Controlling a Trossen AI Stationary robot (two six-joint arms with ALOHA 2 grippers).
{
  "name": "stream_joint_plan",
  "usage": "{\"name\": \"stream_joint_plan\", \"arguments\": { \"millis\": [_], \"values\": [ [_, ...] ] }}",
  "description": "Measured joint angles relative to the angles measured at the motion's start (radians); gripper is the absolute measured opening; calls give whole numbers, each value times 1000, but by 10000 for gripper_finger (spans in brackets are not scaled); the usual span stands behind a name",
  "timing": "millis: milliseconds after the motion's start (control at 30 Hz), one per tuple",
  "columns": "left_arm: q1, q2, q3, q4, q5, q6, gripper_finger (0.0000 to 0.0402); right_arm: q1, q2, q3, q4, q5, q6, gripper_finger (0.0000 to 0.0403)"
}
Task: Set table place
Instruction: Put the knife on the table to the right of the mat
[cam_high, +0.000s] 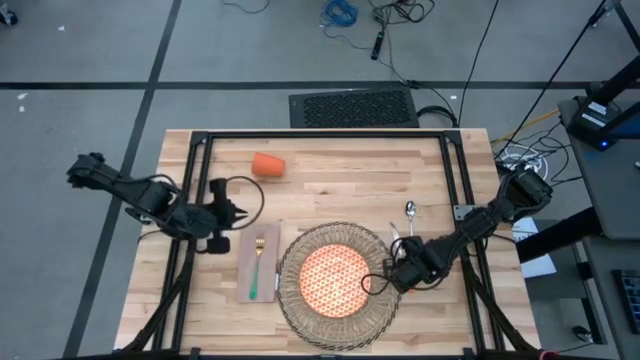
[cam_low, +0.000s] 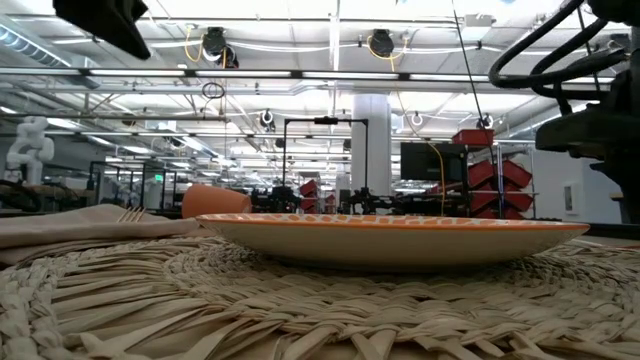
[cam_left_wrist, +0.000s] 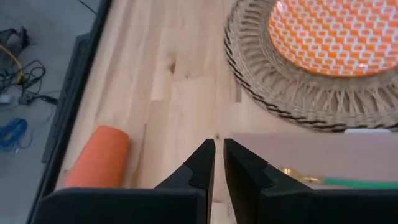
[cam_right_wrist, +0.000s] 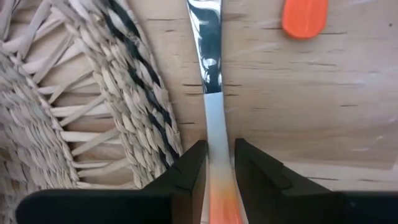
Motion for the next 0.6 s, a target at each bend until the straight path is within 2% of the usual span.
{"name": "stream_joint_plan", "arguments": {
  "millis": [367,600],
  "values": [
    [0,-3,-39,9,18,0,22,-56,0,0,9,-22,21,68],
    [0,-3,-39,8,63,30,22,-60,5,37,-11,20,17,68]
  ]
}}
